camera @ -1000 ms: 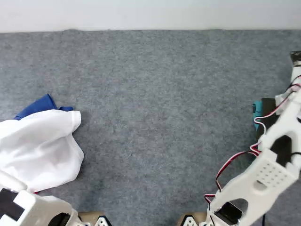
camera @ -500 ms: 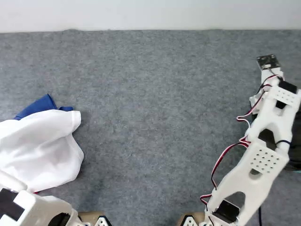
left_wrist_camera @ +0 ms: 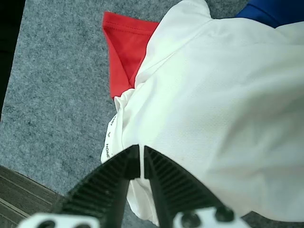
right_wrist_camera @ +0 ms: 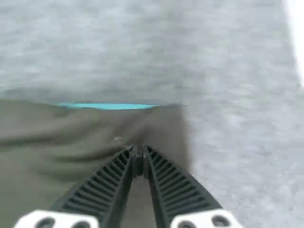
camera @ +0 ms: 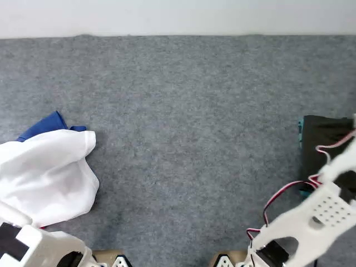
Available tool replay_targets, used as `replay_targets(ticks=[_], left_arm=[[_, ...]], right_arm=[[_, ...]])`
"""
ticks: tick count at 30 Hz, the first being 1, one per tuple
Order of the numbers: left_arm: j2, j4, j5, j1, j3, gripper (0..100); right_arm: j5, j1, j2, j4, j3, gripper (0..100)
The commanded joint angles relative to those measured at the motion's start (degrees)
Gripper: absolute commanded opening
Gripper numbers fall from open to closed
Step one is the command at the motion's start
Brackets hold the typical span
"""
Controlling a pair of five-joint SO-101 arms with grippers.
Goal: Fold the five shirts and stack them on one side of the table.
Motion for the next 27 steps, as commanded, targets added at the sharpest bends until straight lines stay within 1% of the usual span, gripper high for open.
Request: replay_targets(ticks=[1,4,6,9,14,16,21,27], left_arm=[[-1.1,1.3,-0.4,0.4,-1.8,4],[-1.1,1.3,-0.4,0.4,-1.8,4],[-1.1,1.3,-0.4,0.3,-1.8,4],[-1.1,1.3,-0.4,0.1,-1.8,4],[-1.1,1.3,-0.4,0.1,-1.8,4],[-1.1,1.3,-0.4,0.1,-1.8,4],[-2.8,1.4,-0.3,0.4,-1.7,4],[-8.2,1.4,-0.2,4.5,-1.5,4]], right_arm=[[0.6,3.5,5.0,-8.7,-2.4,0.9],[0.6,5.3,10.5,-14.2,-2.5,0.9],[0.6,5.8,11.8,-14.9,-2.5,0.9],[0.4,5.7,9.5,-12.4,-2.5,0.9],[0.1,5.1,1.1,-7.3,-2.5,1.1],[0.1,4.3,-2.2,-3.7,-2.5,1.1],[0.0,0.7,-10.0,10.0,-2.5,1.2],[0.0,-5.6,-16.7,26.2,-2.5,1.1]])
